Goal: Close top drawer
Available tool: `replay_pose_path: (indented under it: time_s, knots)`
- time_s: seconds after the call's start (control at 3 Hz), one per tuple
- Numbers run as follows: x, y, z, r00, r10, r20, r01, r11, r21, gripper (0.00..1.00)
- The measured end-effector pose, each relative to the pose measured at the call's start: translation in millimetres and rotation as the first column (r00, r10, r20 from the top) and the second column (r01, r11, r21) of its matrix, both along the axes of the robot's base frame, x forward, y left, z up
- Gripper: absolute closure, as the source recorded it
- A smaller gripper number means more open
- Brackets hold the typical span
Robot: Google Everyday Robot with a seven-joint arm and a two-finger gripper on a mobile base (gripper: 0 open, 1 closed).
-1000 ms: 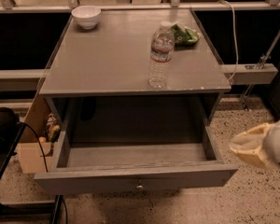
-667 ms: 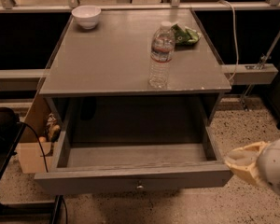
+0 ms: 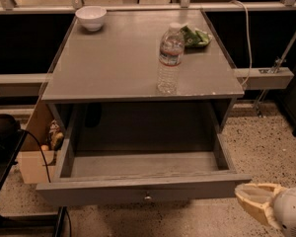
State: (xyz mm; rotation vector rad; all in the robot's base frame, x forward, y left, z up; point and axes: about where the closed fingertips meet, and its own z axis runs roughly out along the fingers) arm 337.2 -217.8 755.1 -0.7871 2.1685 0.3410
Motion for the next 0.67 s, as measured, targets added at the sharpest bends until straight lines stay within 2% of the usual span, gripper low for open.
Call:
replay_pose_path:
  time_s: [0.33,0.67]
  knots:
    - [10.0,19.2,17.7,0.9902,0.059,0.127,-0.091,0.960,0.265,1.00]
    - [6.4,27.6,11.4,0.9814,0.102,0.163,-0.156,0.919,0.363,1.00]
